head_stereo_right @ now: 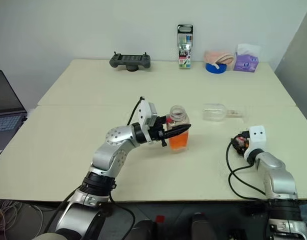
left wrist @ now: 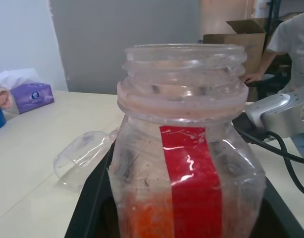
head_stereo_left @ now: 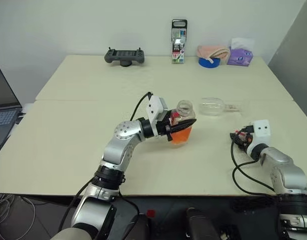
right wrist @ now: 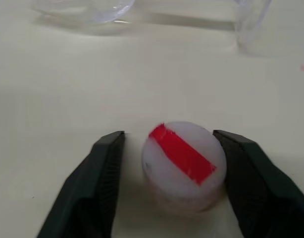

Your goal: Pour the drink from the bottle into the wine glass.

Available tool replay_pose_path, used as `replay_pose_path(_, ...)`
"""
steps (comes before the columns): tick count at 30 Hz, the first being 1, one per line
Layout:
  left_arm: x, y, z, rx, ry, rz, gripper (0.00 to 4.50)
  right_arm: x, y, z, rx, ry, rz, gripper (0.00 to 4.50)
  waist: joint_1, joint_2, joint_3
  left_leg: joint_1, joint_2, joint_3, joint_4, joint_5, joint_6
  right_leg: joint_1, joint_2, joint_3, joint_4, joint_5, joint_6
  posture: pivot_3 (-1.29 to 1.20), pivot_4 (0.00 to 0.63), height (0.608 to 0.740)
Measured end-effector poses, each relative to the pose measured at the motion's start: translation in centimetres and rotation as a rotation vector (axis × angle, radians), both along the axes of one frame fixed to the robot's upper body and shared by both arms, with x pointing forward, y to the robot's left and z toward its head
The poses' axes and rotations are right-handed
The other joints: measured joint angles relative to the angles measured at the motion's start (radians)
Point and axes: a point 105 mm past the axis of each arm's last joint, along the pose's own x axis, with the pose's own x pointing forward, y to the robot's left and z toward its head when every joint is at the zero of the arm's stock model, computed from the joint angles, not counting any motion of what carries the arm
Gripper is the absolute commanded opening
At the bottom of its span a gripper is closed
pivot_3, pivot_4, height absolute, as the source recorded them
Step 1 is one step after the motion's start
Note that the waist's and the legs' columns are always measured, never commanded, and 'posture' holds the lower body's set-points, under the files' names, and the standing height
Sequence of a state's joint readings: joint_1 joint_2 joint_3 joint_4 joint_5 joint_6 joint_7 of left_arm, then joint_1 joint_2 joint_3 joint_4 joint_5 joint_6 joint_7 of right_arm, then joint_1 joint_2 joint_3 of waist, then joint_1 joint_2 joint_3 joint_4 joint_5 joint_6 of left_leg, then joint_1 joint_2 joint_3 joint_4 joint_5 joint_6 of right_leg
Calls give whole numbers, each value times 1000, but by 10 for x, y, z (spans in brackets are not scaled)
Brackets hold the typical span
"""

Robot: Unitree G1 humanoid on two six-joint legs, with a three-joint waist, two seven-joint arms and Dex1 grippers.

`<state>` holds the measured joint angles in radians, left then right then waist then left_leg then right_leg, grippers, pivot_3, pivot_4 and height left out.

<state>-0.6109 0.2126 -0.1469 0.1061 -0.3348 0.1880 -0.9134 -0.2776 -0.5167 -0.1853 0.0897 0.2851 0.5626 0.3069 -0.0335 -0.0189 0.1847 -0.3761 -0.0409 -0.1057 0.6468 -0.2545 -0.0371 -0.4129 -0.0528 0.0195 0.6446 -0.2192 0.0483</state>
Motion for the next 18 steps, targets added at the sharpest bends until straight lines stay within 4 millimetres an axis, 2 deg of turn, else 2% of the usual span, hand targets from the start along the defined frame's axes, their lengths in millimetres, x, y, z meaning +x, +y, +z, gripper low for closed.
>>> replay_pose_path(1, 2, 1, -1, -1, 4, 9, 1682, 0, -2, 0, -8, 3, -4, 4365, 0, 0, 0, 0, 0, 0, 0, 0, 0, 0, 0, 0, 0, 0, 0, 0, 150, 740)
replay_pose_path(2, 2, 1, -1, -2, 7, 13, 1682, -1, -5, 2, -25, 6, -2, 4477, 0, 0, 0, 0, 0, 0, 0, 0, 0, 0, 0, 0, 0, 0, 0, 0, 150, 740)
replay_pose_path(7, 5, 3, -2, -2, 14, 20, 1682, -5, -13, 10, -162, 32, 56, 4500, 3, 0, 0, -1, -1, -1, 0, 0, 0, 0, 0, -1, 0, 0, 0, 0, 150, 740)
replay_pose_path(10, 9, 9, 1, -16, 9, 52, 1682, -8, -13, 30, -238, 6, 126, 4500, 1, 0, 0, -1, -1, -1, 0, 0, 0, 0, -1, -1, 0, 0, 0, 0, 150, 740)
replay_pose_path(11, 12, 13, 1, -20, 11, 73, 1682, -8, -4, 42, -244, -28, 175, 4500, -1, 0, 0, -1, 0, -1, 0, 0, 0, -1, 0, 0, 0, 0, 1, 0, 150, 740)
replay_pose_path(13, 18, 20, 2, -36, 16, 119, 1682, -11, 27, 73, -223, -120, 335, 4500, -6, 0, 0, 0, 1, -1, 0, 0, 0, -1, 1, -1, 0, 0, 1, 0, 150, 740)
replay_pose_path(15, 25, 31, 5, -50, 10, 182, 1682, -24, 75, 102, -202, -194, 578, 4500, -6, 0, 0, 0, 2, -3, 0, 0, 0, -1, 2, -2, 0, 0, 1, 0, 150, 740)
replay_pose_path(16, 28, 37, 5, -54, 10, 209, 1682, -29, 90, 107, -199, -209, 654, 4500, -6, 0, 0, 0, 2, -3, 0, 0, 0, -1, 2, -3, 0, 0, 1, 0, 150, 740)
replay_pose_path(17, 33, 50, 7, -60, 3, 268, 1682, -42, 118, 111, -177, -213, 799, 4500, -6, 0, 0, -1, 2, -5, 0, 0, 0, -1, 2, -4, 0, 0, 1, 0, 150, 740)
replay_pose_path(18, 39, 62, 8, -67, -1, 319, 1682, -50, 137, 112, -153, -208, 892, 4500, -6, -1, 1, -1, 2, -5, 0, 0, 0, -1, 2, -4, 0, 0, 1, 0, 150, 740)
